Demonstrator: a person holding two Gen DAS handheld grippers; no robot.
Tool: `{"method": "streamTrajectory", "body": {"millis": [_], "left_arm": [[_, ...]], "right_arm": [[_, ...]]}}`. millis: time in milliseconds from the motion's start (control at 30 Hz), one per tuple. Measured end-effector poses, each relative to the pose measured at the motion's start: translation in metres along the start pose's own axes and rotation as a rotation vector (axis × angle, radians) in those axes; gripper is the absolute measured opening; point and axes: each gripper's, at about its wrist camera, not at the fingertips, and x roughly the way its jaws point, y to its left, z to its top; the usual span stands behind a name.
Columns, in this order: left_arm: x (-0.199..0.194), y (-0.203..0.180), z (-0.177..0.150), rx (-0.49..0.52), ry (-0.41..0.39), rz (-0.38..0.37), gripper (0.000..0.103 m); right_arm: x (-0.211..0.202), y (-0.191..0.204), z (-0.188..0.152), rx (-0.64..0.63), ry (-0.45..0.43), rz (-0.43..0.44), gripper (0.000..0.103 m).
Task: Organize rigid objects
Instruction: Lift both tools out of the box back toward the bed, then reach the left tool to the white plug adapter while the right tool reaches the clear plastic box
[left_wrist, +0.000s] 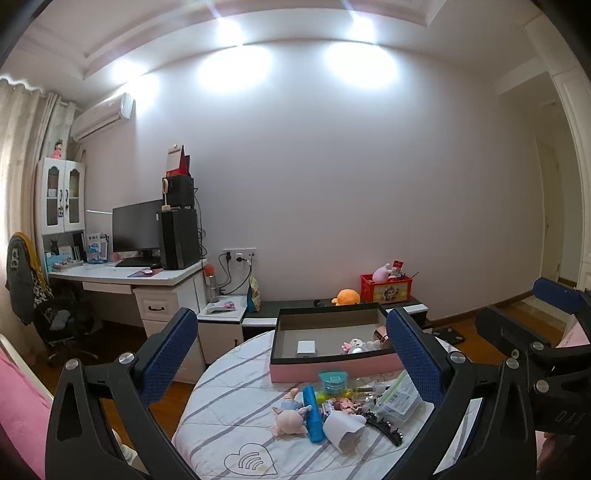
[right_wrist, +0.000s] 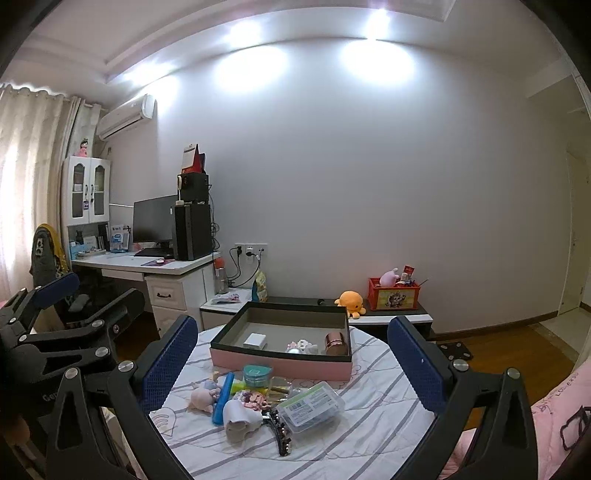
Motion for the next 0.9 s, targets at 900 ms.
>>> {"method": "streamTrajectory", "body": {"millis": [900], "left_arm": [[0.096,0.0,-0.106,-0.033,0.406,-0.091,0.103]], "right_arm": [[0.075,-0.056,-0.078,0.074,0.32,-0.099,0.103]]}}
